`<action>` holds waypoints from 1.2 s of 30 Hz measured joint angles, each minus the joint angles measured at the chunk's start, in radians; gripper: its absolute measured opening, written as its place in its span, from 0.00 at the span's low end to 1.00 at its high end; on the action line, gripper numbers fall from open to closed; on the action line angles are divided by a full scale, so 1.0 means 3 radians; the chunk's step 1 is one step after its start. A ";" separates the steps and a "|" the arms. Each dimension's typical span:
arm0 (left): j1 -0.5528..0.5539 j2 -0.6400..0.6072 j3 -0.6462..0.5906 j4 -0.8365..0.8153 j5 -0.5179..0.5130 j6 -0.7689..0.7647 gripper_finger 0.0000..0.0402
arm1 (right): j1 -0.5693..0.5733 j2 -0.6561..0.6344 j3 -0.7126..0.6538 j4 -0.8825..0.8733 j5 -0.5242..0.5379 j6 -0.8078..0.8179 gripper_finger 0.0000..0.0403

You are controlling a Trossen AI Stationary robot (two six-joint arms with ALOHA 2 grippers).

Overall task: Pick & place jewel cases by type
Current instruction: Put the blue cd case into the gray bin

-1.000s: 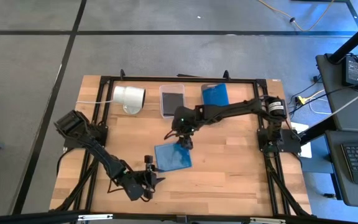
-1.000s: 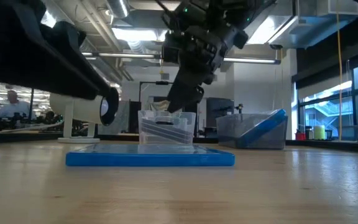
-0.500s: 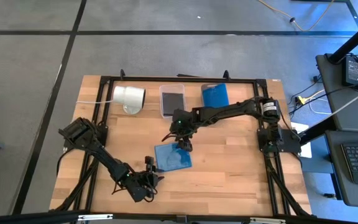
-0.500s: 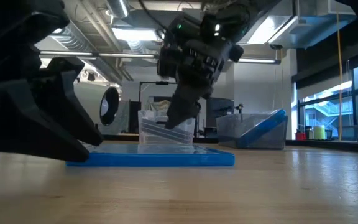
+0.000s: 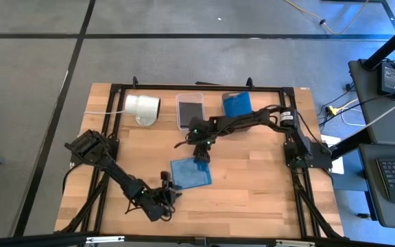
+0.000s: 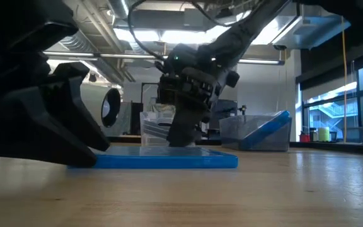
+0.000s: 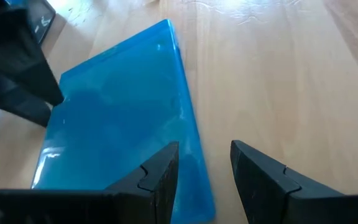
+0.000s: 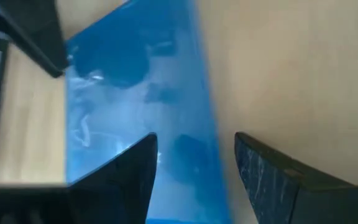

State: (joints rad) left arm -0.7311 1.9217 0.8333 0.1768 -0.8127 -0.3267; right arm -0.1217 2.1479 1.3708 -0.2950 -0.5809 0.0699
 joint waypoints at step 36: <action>0.0136 -0.0006 0.0004 -0.0098 -0.0003 0.0159 0.36 | 0.0189 0.0017 0.0002 -0.0142 -0.0592 0.0116 0.39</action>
State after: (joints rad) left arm -0.6903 1.9199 0.8345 0.1474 -0.8137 -0.2791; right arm -0.0650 2.1529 1.3716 -0.3374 -0.7586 0.1047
